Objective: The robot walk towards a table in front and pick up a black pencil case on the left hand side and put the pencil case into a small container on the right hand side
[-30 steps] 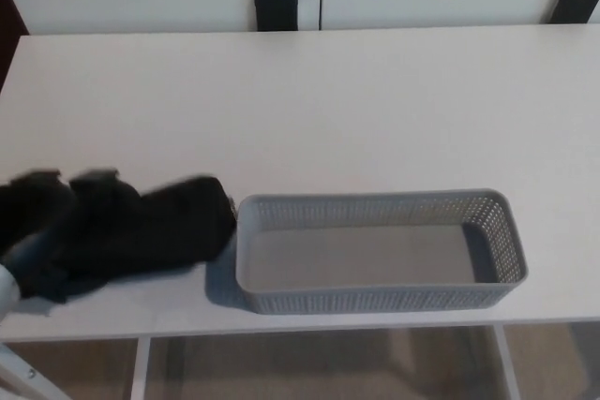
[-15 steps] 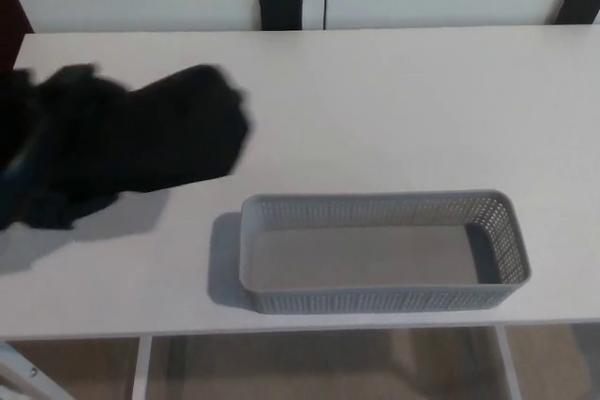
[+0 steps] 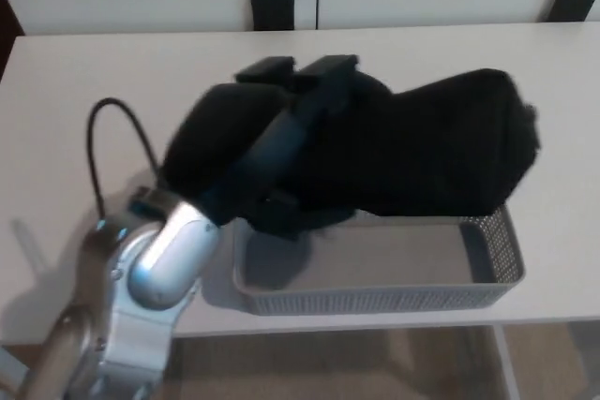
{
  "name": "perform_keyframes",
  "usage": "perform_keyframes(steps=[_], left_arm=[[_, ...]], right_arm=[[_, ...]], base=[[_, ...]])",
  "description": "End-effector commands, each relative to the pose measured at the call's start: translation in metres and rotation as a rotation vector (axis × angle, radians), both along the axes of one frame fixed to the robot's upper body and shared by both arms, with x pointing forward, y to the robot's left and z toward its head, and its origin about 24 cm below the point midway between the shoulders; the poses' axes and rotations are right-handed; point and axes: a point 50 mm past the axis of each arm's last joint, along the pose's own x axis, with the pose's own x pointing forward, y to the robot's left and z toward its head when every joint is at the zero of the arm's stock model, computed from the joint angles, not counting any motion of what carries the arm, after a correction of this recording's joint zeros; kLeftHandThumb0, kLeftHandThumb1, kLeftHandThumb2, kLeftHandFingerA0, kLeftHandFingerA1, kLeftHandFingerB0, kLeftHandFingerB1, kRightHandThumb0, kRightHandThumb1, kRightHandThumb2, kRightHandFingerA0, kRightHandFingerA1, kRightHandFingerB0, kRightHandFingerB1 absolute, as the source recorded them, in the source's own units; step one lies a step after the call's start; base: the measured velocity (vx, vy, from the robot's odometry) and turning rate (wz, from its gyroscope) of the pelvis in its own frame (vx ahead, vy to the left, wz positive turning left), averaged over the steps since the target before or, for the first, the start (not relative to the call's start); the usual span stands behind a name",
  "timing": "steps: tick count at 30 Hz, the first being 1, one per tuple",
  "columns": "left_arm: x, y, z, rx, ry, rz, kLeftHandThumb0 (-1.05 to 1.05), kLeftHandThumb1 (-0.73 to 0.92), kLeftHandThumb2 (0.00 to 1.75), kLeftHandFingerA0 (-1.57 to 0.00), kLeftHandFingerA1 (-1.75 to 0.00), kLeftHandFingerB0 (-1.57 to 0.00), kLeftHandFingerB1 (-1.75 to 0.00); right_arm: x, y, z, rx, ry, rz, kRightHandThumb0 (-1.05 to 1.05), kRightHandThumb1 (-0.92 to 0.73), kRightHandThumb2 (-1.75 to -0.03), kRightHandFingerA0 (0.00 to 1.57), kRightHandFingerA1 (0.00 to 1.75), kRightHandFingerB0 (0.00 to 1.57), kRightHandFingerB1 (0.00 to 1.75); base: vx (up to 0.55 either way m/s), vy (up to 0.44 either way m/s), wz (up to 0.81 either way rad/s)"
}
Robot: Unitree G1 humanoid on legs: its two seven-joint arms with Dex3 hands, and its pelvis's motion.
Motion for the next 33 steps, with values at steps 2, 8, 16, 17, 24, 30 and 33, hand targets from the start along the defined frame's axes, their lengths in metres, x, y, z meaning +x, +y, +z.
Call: perform_keyframes(steps=[2,8,16,17,24,30,33], left_arm=[[0.021,-0.046,-0.017,-0.177,0.517,-0.142,-0.1,0.85,0.63,-0.71,-1.61,-0.63,-1.17],[0.026,-0.057,-0.026,-0.15,0.539,-0.116,-0.14,0.81,0.67,-0.74,-1.56,-0.68,-1.14],[0.02,-0.058,-0.044,-0.16,0.629,-0.101,-0.14,0.86,0.65,-0.72,-1.62,-0.6,-1.22],[0.02,-0.056,-0.045,-0.16,0.641,-0.096,-0.13,0.86,0.65,-0.73,-1.62,-0.62,-1.21],[0.022,-0.049,-0.05,-0.1,0.658,-0.081,-0.14,0.84,0.69,-0.81,-1.56,-0.71,-1.05],[0.021,-0.041,-0.053,-0.072,0.648,-0.061,-0.22,0.76,0.62,-0.92,-1.03,-0.68,-0.5],[0.019,-0.035,-0.051,0.031,0.581,-0.058,-0.41,0.52,0.77,-0.64,-0.6,-0.34,-0.46]], right_arm=[[0.003,-0.002,0.001,-0.017,0.006,0.007,-0.25,-0.67,-0.59,0.69,0.47,0.53,0.41],[0.006,-0.001,0.004,-0.012,-0.015,0.018,-0.26,-0.66,-0.59,0.69,0.48,0.54,0.42],[0.01,-0.001,0.005,-0.016,-0.018,0.033,-0.24,-0.67,-0.59,0.68,0.47,0.53,0.41],[0.011,-0.001,0.005,-0.025,-0.014,0.041,-0.26,-0.68,-0.6,0.68,0.46,0.53,0.41],[0.017,0.001,0.006,-0.039,-0.017,0.041,-0.26,-0.68,-0.59,0.69,0.47,0.54,0.41],[0.02,0.0,0.008,-0.033,-0.013,0.034,-0.25,-0.68,-0.6,0.69,0.47,0.54,0.41],[0.019,-0.001,0.007,-0.03,-0.01,0.03,-0.26,-0.68,-0.6,0.71,0.47,0.54,0.41]], base=[[0.0,0.0,0.0],[0.0,0.0,0.0],[0.0,0.0,0.0],[0.0,0.0,0.0],[0.0,0.0,0.0],[0.0,0.0,0.0],[0.0,0.0,0.0]])
